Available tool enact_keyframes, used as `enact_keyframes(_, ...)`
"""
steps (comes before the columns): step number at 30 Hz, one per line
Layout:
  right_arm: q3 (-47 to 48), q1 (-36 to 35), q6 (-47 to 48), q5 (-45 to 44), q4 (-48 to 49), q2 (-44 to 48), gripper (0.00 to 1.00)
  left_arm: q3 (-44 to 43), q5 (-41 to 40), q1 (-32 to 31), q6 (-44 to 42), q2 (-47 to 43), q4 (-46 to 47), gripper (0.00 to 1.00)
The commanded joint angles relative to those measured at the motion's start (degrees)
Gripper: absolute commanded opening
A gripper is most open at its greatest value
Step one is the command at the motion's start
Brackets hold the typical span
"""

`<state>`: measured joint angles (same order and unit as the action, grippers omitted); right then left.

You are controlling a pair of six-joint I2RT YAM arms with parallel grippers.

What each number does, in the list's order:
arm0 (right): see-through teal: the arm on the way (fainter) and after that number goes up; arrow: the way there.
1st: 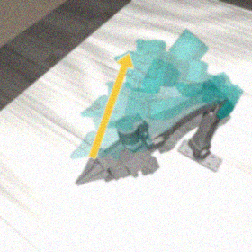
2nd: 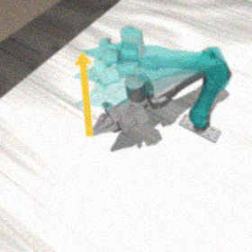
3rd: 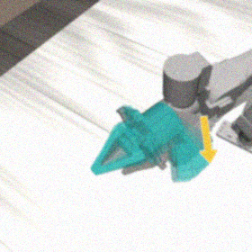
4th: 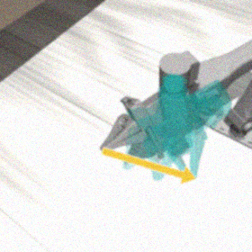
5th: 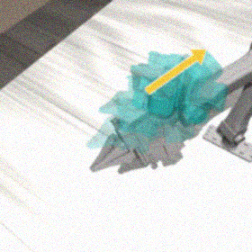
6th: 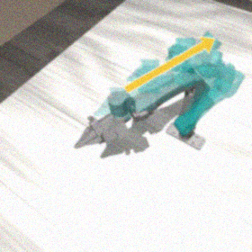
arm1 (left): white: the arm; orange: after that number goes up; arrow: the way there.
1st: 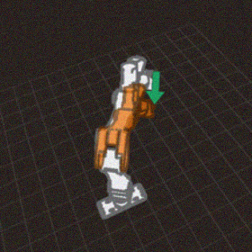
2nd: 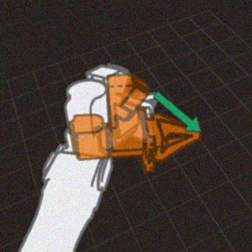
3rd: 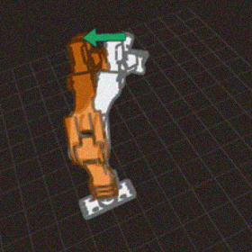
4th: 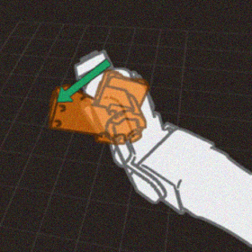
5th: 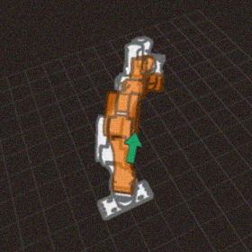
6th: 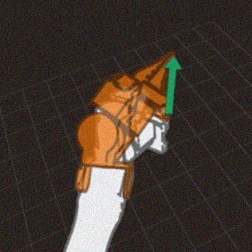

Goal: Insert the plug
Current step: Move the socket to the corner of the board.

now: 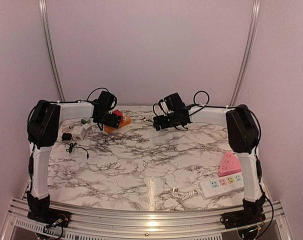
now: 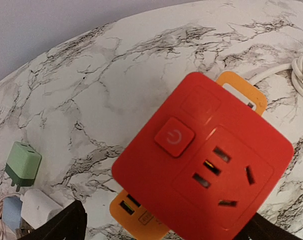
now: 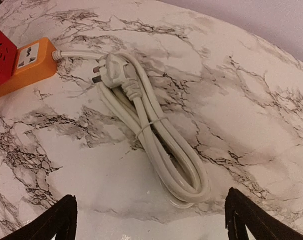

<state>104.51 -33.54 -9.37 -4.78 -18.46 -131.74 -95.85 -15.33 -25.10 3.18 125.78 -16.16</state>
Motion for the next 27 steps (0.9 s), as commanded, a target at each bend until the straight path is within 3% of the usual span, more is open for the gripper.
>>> enact_keyframes(1, -8.38, -1.1, 1.1, 2.7, 4.52, 9.84, 0.97, -1.69, 2.46, 1.71, 0.3, -0.61, -1.7, 0.99)
enact_keyframes(8, -21.76, -4.83, 0.69, 1.63, 7.99, 21.43, 0.97, 1.47, 4.82, 4.04, 2.97, -8.49, -0.27, 0.99)
enact_keyframes(15, -28.97, -7.49, -0.42, 1.15, 10.37, 27.45, 0.97, 1.43, 12.39, 13.05, 14.84, -10.45, 0.49, 0.99)
enact_keyframes(22, -33.18, -7.77, -1.64, 1.79, 11.52, 30.87, 0.96, -4.75, 7.09, 18.44, 14.07, -5.31, 0.88, 0.99)
enact_keyframes(24, -34.28, -7.84, -2.07, 1.91, 11.89, 31.65, 0.96, -7.69, 10.42, 19.92, 13.67, -2.38, 1.44, 0.98)
enact_keyframes(27, -36.1, -7.9, -2.73, 2.16, 12.42, 32.6, 0.96, -8.29, 22.57, 22.57, 15.76, 0.89, 7.61, 0.97)
